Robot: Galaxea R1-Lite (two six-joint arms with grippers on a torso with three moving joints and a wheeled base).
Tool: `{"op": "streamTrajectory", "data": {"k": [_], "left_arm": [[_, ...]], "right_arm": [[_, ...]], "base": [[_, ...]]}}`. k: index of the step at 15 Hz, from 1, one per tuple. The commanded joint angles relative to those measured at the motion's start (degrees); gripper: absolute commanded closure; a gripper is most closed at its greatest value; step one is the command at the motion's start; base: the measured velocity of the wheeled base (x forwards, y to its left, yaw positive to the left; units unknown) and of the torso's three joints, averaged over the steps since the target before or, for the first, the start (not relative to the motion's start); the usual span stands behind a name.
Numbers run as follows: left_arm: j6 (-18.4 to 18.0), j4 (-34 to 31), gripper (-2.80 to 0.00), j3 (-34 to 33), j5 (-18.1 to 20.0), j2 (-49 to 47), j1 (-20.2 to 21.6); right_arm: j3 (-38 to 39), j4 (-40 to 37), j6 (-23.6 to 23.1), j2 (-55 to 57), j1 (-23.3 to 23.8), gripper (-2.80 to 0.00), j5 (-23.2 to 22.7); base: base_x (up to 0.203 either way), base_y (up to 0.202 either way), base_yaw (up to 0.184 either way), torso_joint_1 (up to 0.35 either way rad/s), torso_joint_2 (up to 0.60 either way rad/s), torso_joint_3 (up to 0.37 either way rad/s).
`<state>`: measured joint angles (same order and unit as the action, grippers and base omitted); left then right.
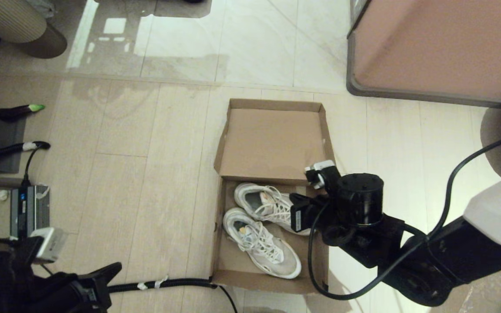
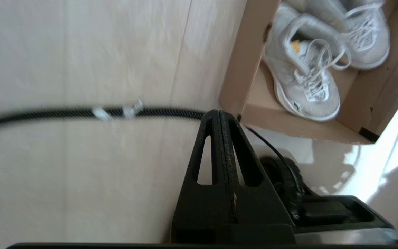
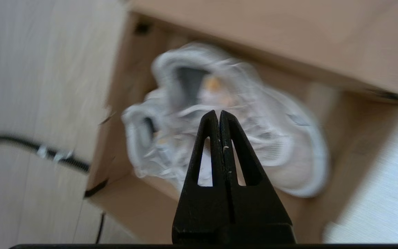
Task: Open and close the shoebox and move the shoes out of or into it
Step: Put the shoes out of the shoe box
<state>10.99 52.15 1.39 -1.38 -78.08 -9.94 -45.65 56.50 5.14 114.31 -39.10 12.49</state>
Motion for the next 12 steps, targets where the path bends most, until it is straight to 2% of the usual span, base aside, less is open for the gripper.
{"op": "streamTrajectory", "data": {"k": [1, 3, 6, 7, 9, 12], "left_arm": [[-1.1, 0.1, 0.00, -1.2, -1.6, 7.4, 1.1], [-2.9, -0.2, 0.00, -1.3, -2.7, 12.7, 2.4], [-11.0, -5.3, 0.00, -1.0, -2.7, 24.5, 2.6], [-13.5, -9.4, 0.00, -0.6, -2.5, 29.0, 2.5], [-16.4, -22.0, 0.00, 0.8, -1.8, 39.2, 2.4], [-18.0, -45.1, 0.00, 2.9, -2.5, 55.0, 2.5]], "right_arm": [[-3.1, -2.4, -1.3, 5.0, -4.4, 0.00, 0.1], [-4.5, -4.8, -1.4, 7.5, -7.2, 0.00, -0.3], [-6.1, -6.7, -1.8, 10.0, -8.1, 0.00, -1.5], [-6.1, -8.5, -1.9, 9.9, -8.3, -2.80, -2.3], [-6.1, -8.7, -1.9, 9.6, -8.5, -2.80, -2.4], [-6.5, -8.8, -2.7, 9.2, -8.5, -2.80, -2.3]], "base": [[0.000, 0.000, 0.000, 0.000, 0.00, 0.000], [0.000, 0.000, 0.000, 0.000, 0.00, 0.000], [0.000, 0.000, 0.000, 0.000, 0.00, 0.000], [0.000, 0.000, 0.000, 0.000, 0.00, 0.000], [0.000, 0.000, 0.000, 0.000, 0.00, 0.000], [0.000, 0.000, 0.000, 0.000, 0.00, 0.000]]}}
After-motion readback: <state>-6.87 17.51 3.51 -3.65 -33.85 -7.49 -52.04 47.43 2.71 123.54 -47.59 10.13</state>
